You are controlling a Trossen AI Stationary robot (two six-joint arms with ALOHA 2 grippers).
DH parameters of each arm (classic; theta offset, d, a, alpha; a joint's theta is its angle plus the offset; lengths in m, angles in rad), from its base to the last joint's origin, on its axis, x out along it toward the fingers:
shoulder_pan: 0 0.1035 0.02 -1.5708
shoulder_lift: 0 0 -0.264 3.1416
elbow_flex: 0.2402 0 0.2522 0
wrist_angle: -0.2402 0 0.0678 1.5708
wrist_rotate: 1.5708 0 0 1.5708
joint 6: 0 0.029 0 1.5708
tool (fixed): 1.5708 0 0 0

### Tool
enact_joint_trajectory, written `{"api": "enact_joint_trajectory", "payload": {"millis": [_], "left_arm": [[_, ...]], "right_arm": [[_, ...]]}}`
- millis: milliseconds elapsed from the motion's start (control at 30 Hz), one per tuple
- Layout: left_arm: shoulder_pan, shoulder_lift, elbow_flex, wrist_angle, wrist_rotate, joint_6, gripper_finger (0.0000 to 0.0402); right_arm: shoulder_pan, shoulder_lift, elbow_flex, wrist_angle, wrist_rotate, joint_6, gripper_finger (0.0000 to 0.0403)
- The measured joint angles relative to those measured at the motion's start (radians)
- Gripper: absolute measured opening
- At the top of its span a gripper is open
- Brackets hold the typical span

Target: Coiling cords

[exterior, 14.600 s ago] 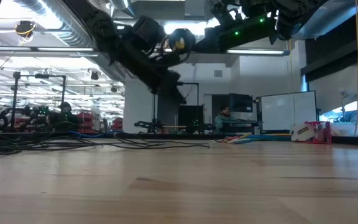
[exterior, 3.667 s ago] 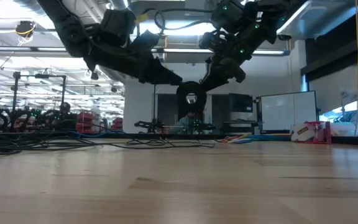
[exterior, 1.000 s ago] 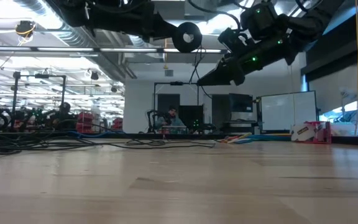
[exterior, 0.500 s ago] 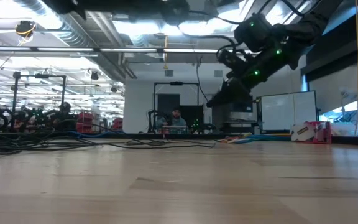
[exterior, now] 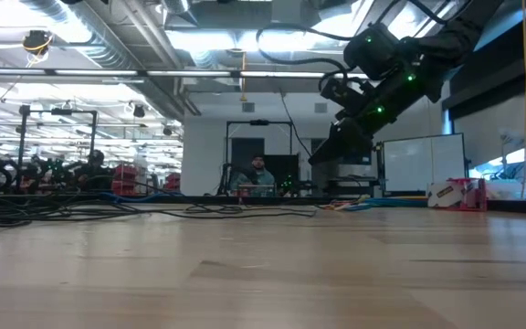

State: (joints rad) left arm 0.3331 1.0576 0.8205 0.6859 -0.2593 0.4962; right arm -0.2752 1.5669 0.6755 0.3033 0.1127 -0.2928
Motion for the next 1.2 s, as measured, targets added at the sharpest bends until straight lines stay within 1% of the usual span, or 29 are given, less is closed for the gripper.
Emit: {"api": "enact_joint_trajectory", "payload": {"millis": [167,300,400,500,633,767,900,967,1067,1200], "left_arm": [[0.016,-0.013,0.015,0.015,0.0,0.089,0.0005],[0.017,-0.003,0.014,-0.037,-0.001,0.096,0.0005],[0.016,-0.003,0.012,-0.071,0.001,0.085,0.0003],[0.016,-0.004,0.012,-0.103,0.0,0.066,0.0004],[0.017,-0.004,0.012,-0.144,0.0,0.038,0.0005],[0.016,-0.004,0.004,-0.168,0.001,0.002,0.0002],[0.016,0.012,-0.017,-0.189,0.016,-0.074,0.0005],[0.016,0.032,-0.025,-0.192,0.017,-0.104,0.0006],[0.016,0.068,-0.029,-0.19,0.018,-0.133,0.0004],[0.016,0.103,-0.029,-0.163,0.018,-0.126,0.0003]], "right_arm": [[0.0,0.0,0.0,0.003,0.0,0.001,0.002],[0.0,0.0,0.0,0.036,-0.001,0.001,0.0033],[0.0,-0.012,0.0,0.05,-0.031,-0.006,0.0058],[0.005,-0.051,0.0,0.066,-0.053,-0.05,0.0093],[0.021,-0.125,0.019,0.062,-0.035,-0.124,0.0134],[0.042,-0.188,0.051,0.065,-0.026,-0.219,0.0156],[0.048,-0.196,0.095,0.069,-0.028,-0.399,0.0161],[0.048,-0.185,0.118,0.072,-0.04,-0.543,0.016],[0.048,-0.161,0.133,0.069,-0.049,-0.801,0.0155],[0.055,-0.114,0.148,0.118,-0.053,-1.097,0.015]]}}
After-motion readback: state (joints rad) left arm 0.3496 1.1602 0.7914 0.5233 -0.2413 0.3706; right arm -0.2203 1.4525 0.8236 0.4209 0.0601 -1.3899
